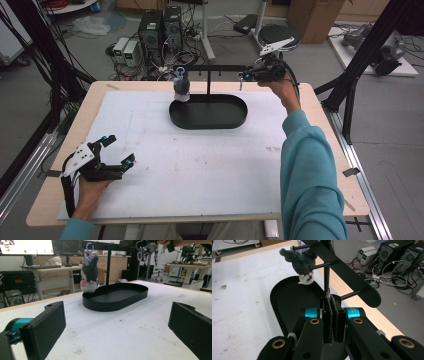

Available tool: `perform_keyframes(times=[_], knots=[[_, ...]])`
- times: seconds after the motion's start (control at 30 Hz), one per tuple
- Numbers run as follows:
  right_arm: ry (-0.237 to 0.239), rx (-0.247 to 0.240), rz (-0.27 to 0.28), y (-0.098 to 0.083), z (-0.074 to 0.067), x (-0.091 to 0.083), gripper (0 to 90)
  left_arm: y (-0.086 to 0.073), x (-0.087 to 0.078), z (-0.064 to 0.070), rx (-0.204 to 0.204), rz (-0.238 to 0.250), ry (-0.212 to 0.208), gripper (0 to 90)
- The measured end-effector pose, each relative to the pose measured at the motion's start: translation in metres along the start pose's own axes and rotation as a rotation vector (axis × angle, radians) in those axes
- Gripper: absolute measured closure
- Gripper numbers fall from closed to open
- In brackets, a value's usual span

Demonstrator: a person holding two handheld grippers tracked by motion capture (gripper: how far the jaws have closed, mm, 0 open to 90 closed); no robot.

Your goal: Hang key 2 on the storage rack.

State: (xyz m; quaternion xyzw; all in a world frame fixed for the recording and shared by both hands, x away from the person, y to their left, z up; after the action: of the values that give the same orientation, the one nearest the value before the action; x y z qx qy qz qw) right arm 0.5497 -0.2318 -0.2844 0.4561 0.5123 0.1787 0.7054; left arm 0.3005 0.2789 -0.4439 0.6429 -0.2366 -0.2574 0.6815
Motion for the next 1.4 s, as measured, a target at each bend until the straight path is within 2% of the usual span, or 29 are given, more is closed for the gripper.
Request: perform_keyframes(times=[0.17,0.4,0.77,1.23,1.4], knots=[[-0.014,0.006,0.013,0.000,0.002,0.002,89.0,0.000,0.001,0.001,-0.003,0.003,-0.005,1.7],[-0.032,0.015,-0.003,-0.002,0.004,0.005,89.0,-0.001,0.001,0.000,-0.004,0.003,-0.007,1.7],[-0.069,-0.013,0.019,-0.002,0.008,0.008,88.9,-0.002,0.002,0.000,-0.008,0.010,-0.017,1.7],[-0.092,-0.006,0.032,-0.006,0.014,0.010,88.9,-0.007,0.001,-0.001,-0.018,0.026,-0.008,1.7],[-0.115,-0.008,0.036,-0.005,0.014,0.012,88.7,-0.007,0.001,-0.002,-0.019,0.022,-0.009,1.7]])
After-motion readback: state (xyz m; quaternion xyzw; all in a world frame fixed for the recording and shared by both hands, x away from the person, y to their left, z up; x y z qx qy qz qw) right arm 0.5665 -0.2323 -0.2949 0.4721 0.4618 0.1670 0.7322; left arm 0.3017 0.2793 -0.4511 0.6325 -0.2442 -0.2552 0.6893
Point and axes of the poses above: each handheld gripper's, and its own axes: x roughly forward along the jaws, y roughly out of its top, z roughly to its right, the point moved 1 cm from there along x, roughly forward along the jaws, and after that the axes turned 3 degrees about -x, right-handed, at the moved point
